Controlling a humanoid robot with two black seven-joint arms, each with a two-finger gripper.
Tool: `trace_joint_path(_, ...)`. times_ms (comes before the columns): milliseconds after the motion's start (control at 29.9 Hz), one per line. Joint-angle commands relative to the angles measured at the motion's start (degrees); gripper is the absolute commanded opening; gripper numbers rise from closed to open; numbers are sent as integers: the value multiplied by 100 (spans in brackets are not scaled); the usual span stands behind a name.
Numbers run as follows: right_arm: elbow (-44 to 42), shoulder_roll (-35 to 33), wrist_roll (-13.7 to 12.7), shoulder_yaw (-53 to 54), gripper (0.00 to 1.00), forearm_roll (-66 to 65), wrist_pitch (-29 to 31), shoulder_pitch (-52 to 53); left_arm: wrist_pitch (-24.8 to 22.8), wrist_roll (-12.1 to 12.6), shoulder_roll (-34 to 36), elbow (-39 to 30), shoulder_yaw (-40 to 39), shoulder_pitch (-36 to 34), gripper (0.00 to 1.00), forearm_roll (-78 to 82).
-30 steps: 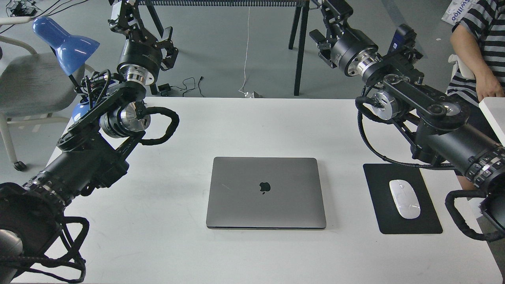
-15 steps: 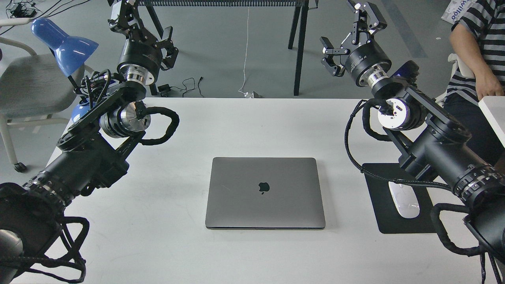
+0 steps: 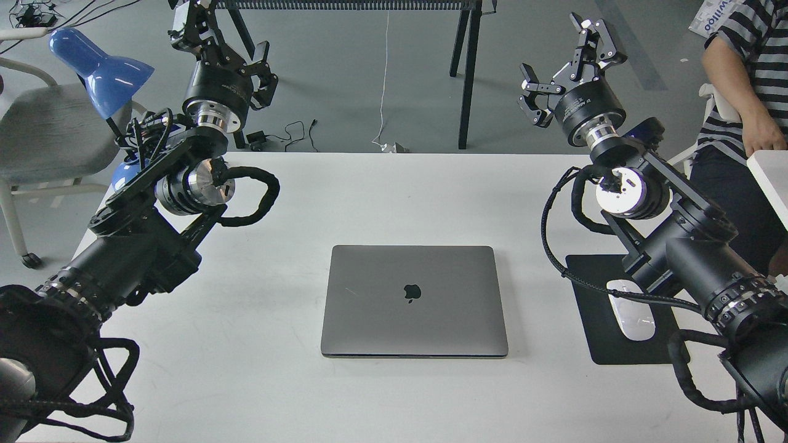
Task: Close notebook with right arm
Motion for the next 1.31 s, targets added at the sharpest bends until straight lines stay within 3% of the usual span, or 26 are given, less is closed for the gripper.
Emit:
trace_joint_path(0, -11, 69, -17, 7, 100, 0, -262, 51, 0, 0, -8, 0, 0, 0, 100, 1)
trace_joint_path(201, 33, 51, -35, -99, 100, -9, -448, 69, 0, 0, -8, 0, 0, 0, 100, 1)
trace_joint_path(636, 375, -406, -9, -1057, 100, -70, 35, 490, 0, 0, -8, 0, 0, 0, 100, 1)
trace_joint_path(1272, 331, -459, 18, -891, 100, -35, 106, 447, 0, 0, 0, 0, 0, 9, 100, 1)
